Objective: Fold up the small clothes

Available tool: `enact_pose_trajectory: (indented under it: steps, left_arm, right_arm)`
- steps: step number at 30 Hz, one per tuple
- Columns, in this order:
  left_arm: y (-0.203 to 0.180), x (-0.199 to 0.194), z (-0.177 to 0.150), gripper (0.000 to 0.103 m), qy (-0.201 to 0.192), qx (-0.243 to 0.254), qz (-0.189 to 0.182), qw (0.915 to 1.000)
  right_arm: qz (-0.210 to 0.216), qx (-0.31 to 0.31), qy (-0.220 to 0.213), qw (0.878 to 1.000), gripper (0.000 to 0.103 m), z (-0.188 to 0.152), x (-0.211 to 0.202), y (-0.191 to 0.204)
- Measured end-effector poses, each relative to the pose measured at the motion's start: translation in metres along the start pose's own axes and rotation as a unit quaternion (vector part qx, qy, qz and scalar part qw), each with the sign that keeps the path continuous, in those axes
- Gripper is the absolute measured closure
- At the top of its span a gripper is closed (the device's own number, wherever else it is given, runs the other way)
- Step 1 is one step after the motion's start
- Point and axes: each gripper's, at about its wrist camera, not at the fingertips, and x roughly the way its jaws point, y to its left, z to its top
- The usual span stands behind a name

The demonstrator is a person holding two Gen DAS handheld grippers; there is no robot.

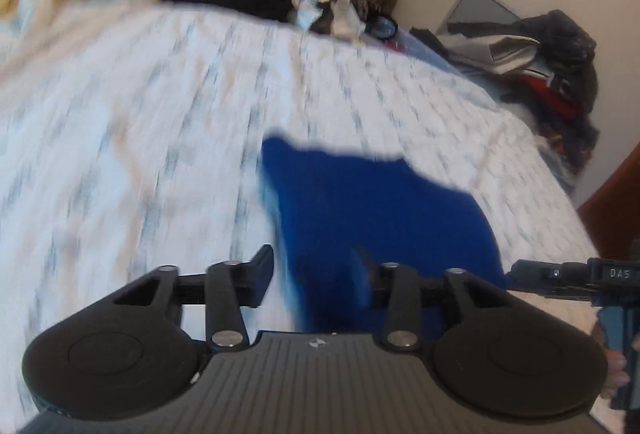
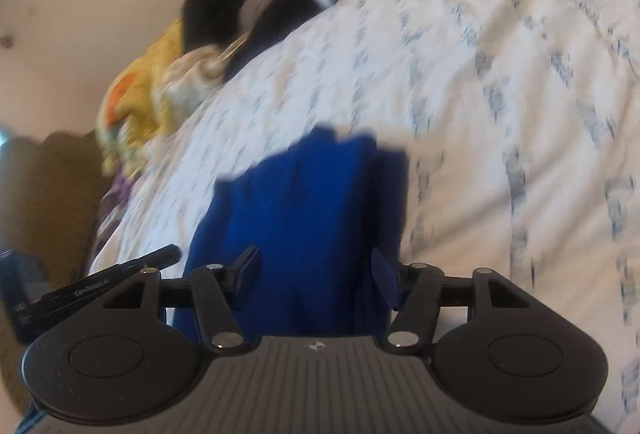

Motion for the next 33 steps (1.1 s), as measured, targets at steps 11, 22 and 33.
enact_pose_trajectory:
  steps: [11,22,33]
  left_arm:
    - [-0.013,-0.022,-0.064,0.091,0.050,0.015,-0.013,0.9986]
    - [-0.075,-0.060,-0.101,0.028,-0.082,0.235,0.032,0.9681]
    - [-0.058,-0.012,-0.114,0.047,-0.013,0.256,0.004,0.9666]
  right_arm:
    - [-0.025,-0.079,0.043,0.996,0.089,-0.063,-0.024,0.023]
    - [-0.012,-0.051,-0.046,0.998,0.049,-0.044,-0.049,0.019]
    - [-0.112,-0.100,-0.021,0.989,0.088,0.019,0.043,0.006]
